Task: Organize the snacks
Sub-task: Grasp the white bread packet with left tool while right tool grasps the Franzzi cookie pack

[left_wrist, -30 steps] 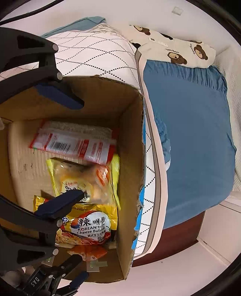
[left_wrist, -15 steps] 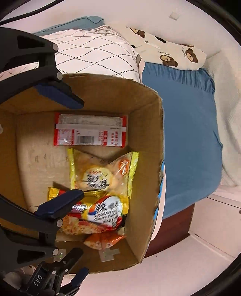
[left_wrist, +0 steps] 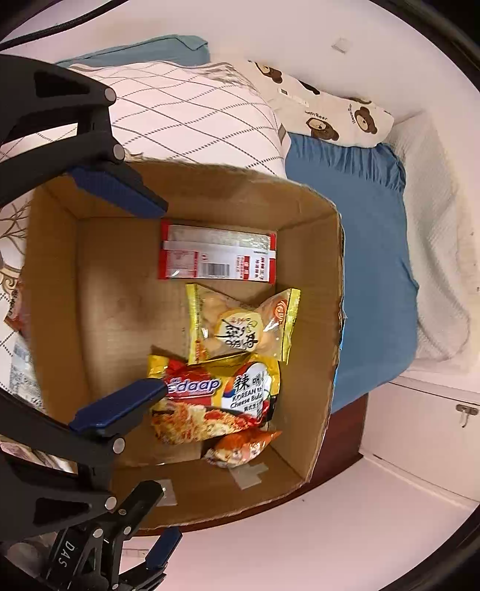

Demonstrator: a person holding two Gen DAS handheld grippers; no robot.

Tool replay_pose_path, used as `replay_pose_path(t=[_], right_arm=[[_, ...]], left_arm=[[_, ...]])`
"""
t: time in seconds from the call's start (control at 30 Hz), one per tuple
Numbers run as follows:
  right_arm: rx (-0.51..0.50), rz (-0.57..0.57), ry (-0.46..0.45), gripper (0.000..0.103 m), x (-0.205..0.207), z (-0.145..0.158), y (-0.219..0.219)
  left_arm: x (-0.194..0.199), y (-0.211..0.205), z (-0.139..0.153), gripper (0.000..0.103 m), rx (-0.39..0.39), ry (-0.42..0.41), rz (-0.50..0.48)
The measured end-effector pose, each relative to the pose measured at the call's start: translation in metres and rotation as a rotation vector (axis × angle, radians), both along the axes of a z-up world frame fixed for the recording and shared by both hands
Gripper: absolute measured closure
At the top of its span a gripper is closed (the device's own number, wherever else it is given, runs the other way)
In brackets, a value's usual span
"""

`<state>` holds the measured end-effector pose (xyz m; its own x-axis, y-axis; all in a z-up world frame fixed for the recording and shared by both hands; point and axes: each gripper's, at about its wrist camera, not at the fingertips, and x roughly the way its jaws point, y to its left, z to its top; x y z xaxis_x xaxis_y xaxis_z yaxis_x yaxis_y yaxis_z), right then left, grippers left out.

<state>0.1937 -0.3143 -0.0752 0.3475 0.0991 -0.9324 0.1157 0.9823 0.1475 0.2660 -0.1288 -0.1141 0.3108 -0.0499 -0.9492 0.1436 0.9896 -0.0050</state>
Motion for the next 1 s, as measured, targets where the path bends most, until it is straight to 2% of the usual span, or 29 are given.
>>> replay_pose_path(t=[0.3,0.5,0.63,0.73,0.83,1.0], right_arm=[[-0.007,0.036,-0.092,0.005,-0.051,0.039,0.017],[0.007,0.034,-0.147,0.005,-0.085,0.064,0.024],[0.031,0.029,-0.148,0.005,-0.11,0.067,0.021],[0.058,0.006,-0.115,0.005,-0.131,0.051,0.012],[0.079,-0.031,-0.064,0.005,-0.151,0.026,-0.001],[0.231,-0.238,0.068,0.005,-0.198,-0.036,-0.051]], left_arm=[[-0.062,0.007,0.039,0.014,-0.028,-0.121,-0.008],[-0.096,0.012,0.061,0.014,-0.052,-0.166,-0.011],[-0.12,0.018,0.067,0.014,-0.066,-0.177,-0.003],[-0.139,0.019,0.053,0.014,-0.052,-0.154,-0.003],[-0.153,0.013,0.02,0.014,-0.05,-0.062,-0.028],[-0.16,-0.01,-0.044,0.014,-0.029,0.099,-0.063]])
